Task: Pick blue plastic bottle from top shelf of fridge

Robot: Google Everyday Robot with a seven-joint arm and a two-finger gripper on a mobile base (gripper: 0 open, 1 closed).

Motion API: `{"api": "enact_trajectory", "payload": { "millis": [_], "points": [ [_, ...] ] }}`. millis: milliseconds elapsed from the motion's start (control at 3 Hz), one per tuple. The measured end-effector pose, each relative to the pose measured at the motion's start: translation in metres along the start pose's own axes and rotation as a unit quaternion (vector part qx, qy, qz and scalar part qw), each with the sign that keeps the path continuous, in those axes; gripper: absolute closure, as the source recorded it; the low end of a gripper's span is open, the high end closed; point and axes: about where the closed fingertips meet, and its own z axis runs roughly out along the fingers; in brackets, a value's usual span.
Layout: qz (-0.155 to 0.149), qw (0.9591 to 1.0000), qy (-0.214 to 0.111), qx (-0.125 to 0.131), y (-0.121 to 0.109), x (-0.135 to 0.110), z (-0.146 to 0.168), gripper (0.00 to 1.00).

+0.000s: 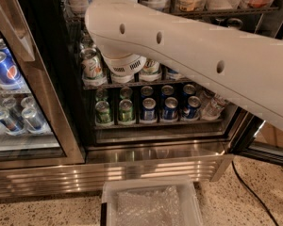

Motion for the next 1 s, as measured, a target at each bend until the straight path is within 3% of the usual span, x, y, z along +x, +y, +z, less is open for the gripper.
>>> {"api": "enact_trajectory", "payload": {
  "millis": [333,667,1000],
  "points": [
    [0.0,1.0,0.0,0.0,0.0,0.0,0.0,0.85],
    [0.0,1.0,0.0,0.0,0.0,-0.0001,0.0,1.0],
    [0.0,1.0,0.0,0.0,0.0,-0.0003,-0.0001,1.0]
  ]
}}
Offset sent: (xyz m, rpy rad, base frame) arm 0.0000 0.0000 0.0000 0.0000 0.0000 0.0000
